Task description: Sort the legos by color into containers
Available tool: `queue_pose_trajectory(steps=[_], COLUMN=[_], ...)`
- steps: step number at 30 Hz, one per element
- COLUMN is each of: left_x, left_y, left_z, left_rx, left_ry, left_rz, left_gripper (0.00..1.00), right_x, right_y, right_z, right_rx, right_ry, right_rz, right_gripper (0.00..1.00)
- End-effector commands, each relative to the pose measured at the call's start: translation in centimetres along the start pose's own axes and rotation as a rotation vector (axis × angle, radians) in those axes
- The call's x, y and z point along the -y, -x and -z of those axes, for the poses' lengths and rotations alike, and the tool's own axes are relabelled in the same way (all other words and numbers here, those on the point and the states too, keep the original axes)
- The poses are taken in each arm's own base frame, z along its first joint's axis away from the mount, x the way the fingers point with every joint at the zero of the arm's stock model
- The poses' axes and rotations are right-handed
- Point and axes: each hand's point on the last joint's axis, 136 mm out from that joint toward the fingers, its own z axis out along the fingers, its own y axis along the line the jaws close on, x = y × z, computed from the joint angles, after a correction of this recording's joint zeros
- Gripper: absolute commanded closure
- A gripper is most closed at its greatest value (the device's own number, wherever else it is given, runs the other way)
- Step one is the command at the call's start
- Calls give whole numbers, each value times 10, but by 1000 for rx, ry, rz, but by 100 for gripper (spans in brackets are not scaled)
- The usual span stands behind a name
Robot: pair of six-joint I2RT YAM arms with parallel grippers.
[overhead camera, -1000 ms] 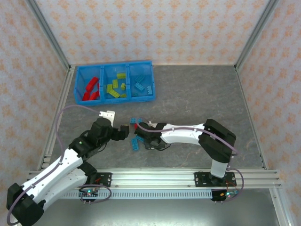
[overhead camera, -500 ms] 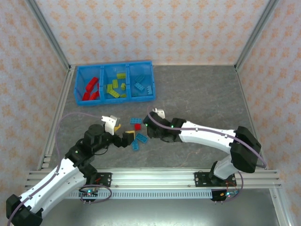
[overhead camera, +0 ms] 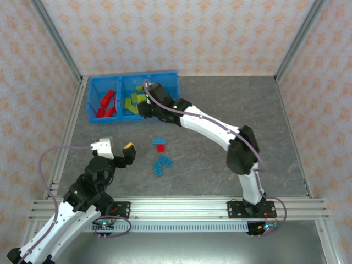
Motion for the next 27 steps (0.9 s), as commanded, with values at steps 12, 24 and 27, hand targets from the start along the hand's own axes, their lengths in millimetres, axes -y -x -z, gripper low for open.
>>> queue_pose_trajectory(steps=[12,24,27], left_x=[-18,7,29], left_y=[-13,-25,-31], left_z=[-10,-22,-25], left_rx=[-33,-105,-149], left_ry=[121,5,-104], left_rz=[-55,-94,-108], left_gripper=[0,0,0], right_x=[19,-5,19], right_y=[48,26,-3], right_z=[-92,40,77], right_rx=[131,-52,-33], right_ry=[-108,-28,-71], right_rz=[244,223,219], right_gripper=[49,43,40])
